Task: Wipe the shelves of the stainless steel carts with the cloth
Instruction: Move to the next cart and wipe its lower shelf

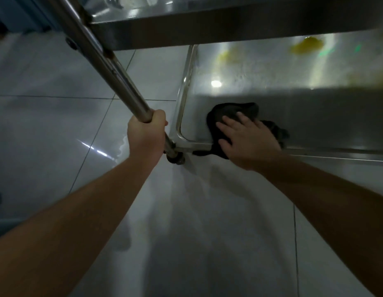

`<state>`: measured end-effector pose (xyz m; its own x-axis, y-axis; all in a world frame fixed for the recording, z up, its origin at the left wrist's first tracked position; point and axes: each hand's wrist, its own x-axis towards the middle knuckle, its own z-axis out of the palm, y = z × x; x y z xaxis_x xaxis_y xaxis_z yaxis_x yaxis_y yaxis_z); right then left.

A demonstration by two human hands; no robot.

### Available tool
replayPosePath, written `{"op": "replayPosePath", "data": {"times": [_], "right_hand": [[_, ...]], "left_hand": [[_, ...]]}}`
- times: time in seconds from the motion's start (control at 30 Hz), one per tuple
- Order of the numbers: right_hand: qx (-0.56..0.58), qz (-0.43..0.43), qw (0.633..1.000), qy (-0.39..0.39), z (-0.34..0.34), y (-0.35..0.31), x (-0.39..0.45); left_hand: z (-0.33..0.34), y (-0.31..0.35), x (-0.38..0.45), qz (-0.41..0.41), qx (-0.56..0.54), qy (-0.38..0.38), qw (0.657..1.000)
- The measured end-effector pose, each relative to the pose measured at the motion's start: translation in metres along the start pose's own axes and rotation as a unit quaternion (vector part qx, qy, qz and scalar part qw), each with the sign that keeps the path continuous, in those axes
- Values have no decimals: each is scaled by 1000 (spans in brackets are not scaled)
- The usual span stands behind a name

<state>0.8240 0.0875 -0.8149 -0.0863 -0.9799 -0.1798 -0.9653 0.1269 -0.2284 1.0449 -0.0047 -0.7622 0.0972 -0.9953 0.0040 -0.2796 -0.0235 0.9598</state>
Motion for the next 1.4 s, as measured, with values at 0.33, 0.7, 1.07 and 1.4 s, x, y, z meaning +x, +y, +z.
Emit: {"op": "replayPosePath", "data": {"times": [0.33, 0.7, 1.07, 1.4], "right_hand": [[-25, -21, 999, -9, -6, 94, -45], [-36, 81, 996, -24, -32, 217, -128], [7, 90, 996, 21, -25, 216, -120], [4, 215, 975, 50, -48, 335, -184]], "left_hand": [[-4, -56, -78, -209, 387, -213, 872], [83, 12, -111, 173, 439, -431, 769], [239, 25, -132, 249, 413, -314, 818], [240, -3, -128, 209, 463, -263, 820]]}}
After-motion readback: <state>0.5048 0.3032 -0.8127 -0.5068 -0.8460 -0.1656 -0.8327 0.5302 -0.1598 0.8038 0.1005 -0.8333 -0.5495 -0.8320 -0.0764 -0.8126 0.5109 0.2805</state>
